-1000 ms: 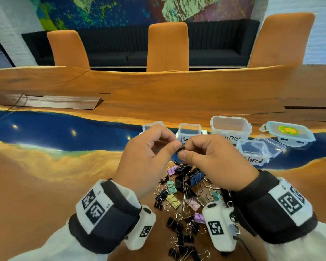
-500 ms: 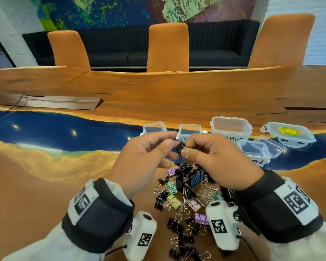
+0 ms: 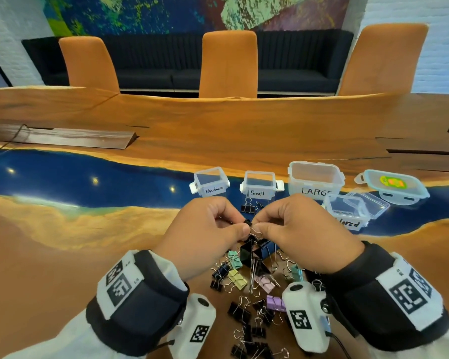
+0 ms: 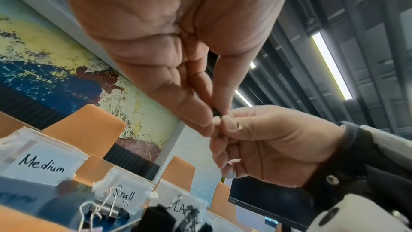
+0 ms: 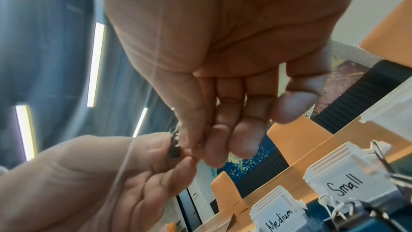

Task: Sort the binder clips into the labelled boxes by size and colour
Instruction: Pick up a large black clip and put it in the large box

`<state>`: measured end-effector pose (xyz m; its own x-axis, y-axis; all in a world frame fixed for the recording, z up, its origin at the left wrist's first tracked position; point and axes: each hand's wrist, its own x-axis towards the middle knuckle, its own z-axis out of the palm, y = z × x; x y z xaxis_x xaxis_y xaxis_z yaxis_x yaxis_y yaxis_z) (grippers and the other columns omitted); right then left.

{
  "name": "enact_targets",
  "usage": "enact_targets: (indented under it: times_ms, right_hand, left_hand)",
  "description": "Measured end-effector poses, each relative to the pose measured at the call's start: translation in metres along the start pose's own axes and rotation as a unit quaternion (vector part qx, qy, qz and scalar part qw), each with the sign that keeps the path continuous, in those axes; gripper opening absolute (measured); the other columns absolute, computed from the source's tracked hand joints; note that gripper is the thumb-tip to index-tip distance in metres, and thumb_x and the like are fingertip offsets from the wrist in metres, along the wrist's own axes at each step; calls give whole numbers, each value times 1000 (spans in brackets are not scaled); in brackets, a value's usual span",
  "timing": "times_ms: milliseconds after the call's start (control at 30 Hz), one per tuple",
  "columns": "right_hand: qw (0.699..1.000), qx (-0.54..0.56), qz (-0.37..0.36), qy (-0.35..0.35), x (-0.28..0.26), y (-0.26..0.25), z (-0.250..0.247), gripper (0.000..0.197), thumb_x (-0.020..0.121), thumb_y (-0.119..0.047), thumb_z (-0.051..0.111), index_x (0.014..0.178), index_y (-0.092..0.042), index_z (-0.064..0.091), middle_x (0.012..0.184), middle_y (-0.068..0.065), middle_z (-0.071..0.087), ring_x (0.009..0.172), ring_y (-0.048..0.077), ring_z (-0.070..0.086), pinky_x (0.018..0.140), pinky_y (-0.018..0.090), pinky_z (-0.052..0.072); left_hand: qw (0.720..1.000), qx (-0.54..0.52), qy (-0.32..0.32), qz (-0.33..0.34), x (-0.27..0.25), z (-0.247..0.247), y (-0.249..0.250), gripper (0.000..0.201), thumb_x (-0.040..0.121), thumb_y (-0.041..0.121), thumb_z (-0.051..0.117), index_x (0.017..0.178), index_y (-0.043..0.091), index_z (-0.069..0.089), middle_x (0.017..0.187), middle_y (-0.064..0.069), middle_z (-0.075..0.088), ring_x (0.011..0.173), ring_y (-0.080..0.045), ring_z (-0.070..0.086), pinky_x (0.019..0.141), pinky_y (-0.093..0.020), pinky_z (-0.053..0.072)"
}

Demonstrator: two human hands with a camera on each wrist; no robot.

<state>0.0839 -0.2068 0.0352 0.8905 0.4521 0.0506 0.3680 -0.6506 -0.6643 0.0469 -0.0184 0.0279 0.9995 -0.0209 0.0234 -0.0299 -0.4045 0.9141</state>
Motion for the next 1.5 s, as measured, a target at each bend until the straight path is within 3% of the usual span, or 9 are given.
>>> enact_targets:
  times_ms: [233,367,467,600,900,1033,1167,1300,1500]
  right_hand:
    - [1000,-15,9,-3,4,-7,7,19,97,-27,62,84,-26,75,70,-10,67,65,-2,59,56,10,42]
    - [1000,-17,5,-12,4,-10,10,18,97,-27,61,85,-27,74,70,-9,67,64,1,60,58,16,45]
    - [999,-13,5,-33,6,-9,4,15,98,-28,61,89,-30,73,81,-10,71,77,4,66,72,28,55]
    - [998,-57,23,-20,26,-1,-29,5,93,-29,67,95,-32,71,86,-16,69,80,-5,62,77,22,51]
    - [959,-251,98,-82,134,30,-49,64,81,-35,80,137,-25,53,140,-6,56,125,17,54,108,38,42]
    - [914,-352,142,-142,162,44,-31,89,74,-38,85,148,-20,40,146,0,50,127,25,53,105,42,46]
    - [897,-389,147,-152,171,51,-20,82,69,-40,87,138,-15,51,130,4,63,111,26,63,95,42,54]
    - [902,-389,129,-132,162,44,-25,78,68,-43,86,136,-20,54,124,-3,66,105,22,65,89,38,55]
    - [932,-342,48,-112,122,9,-48,84,70,-43,86,141,-21,47,136,-3,57,115,20,59,96,38,52]
  left_hand:
    - [997,-70,-14,17,4,-3,-5,23,88,0,72,102,18,73,76,2,66,67,-12,65,71,-29,61]
    - [998,-66,-10,11,6,-7,-10,20,88,4,73,92,23,79,71,5,69,67,-11,68,71,-29,61]
    - [995,-96,-10,-5,6,-12,-11,17,87,3,74,93,19,79,74,-1,72,68,-12,70,68,-23,58]
    - [993,-119,14,-1,9,-24,-13,16,89,3,72,94,17,77,71,1,69,68,-13,68,67,-27,59]
    - [987,-159,40,7,11,-35,-19,18,92,2,67,96,16,77,70,5,66,71,-13,67,72,-32,62]
    - [984,-171,45,1,11,-43,-21,19,90,1,70,97,17,78,81,-5,69,75,-14,70,73,-27,60]
    - [984,-166,59,-1,10,-51,-23,26,85,1,76,96,25,81,100,-16,70,87,-27,74,73,-27,60]
    - [988,-145,54,-1,11,-53,-20,25,86,3,75,97,25,79,94,-12,72,90,-28,74,73,-32,62]
    - [997,-19,73,32,34,-54,-3,21,86,8,77,96,26,75,86,-5,73,77,-24,71,61,-29,60]
